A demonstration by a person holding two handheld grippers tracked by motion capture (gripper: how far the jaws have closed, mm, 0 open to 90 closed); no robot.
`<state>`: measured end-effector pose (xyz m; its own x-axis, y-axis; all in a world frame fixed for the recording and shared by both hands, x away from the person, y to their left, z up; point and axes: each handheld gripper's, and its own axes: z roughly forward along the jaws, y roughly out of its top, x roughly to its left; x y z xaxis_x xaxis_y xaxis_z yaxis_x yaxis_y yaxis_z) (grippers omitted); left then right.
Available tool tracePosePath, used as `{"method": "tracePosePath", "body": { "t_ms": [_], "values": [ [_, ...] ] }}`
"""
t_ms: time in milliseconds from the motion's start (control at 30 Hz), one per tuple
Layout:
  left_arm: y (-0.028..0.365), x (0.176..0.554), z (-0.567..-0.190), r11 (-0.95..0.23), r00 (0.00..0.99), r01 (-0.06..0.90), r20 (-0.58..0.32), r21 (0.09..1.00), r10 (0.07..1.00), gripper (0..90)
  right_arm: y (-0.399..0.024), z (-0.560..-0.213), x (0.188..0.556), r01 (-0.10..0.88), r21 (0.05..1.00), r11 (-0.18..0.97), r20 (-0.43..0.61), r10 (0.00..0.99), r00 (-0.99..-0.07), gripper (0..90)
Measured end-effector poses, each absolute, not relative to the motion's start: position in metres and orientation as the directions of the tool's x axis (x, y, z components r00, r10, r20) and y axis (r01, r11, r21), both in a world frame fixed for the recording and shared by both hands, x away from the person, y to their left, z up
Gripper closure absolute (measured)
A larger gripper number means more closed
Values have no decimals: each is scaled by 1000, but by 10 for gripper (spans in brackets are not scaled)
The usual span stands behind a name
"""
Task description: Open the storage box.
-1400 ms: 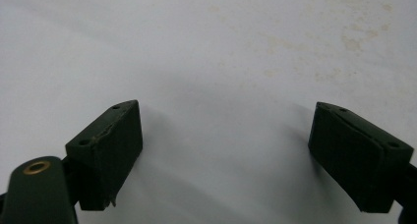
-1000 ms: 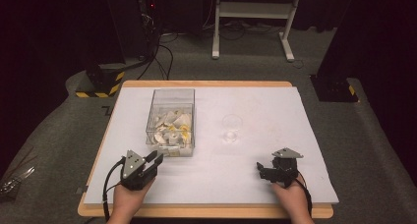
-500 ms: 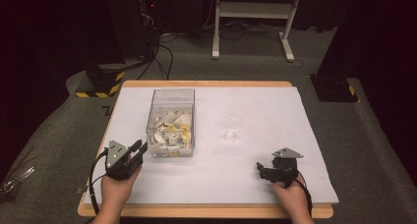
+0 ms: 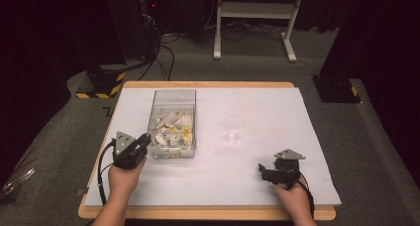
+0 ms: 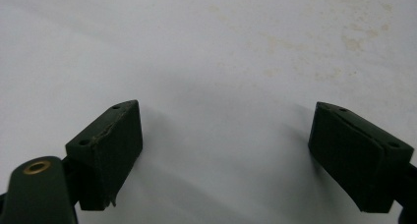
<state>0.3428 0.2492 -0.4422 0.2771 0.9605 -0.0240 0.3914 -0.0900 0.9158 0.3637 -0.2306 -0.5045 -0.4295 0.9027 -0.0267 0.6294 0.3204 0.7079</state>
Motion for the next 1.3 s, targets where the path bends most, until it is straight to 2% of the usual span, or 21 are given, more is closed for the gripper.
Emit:
{"method": "tracePosePath", "body": {
  "t_ms": [400,1000,1167,1300],
  "values": [
    [243,344,-447,-74,240,388,-22,919,971,808,-231,-505,364,629,708,321,-27,903,-429,132],
    [244,335,-445,-80,243,378,-15,922,970,847,-230,-505,364,629,708,320,-28,903,-429,132],
    [244,339,-446,-75,240,385,-21,920,971,828,-230,-505,364,629,708,320,-27,903,-429,132],
    [245,345,-447,-58,217,394,-32,917,976,755,-230,-505,364,629,708,320,-27,903,-429,132]
  ]
}}
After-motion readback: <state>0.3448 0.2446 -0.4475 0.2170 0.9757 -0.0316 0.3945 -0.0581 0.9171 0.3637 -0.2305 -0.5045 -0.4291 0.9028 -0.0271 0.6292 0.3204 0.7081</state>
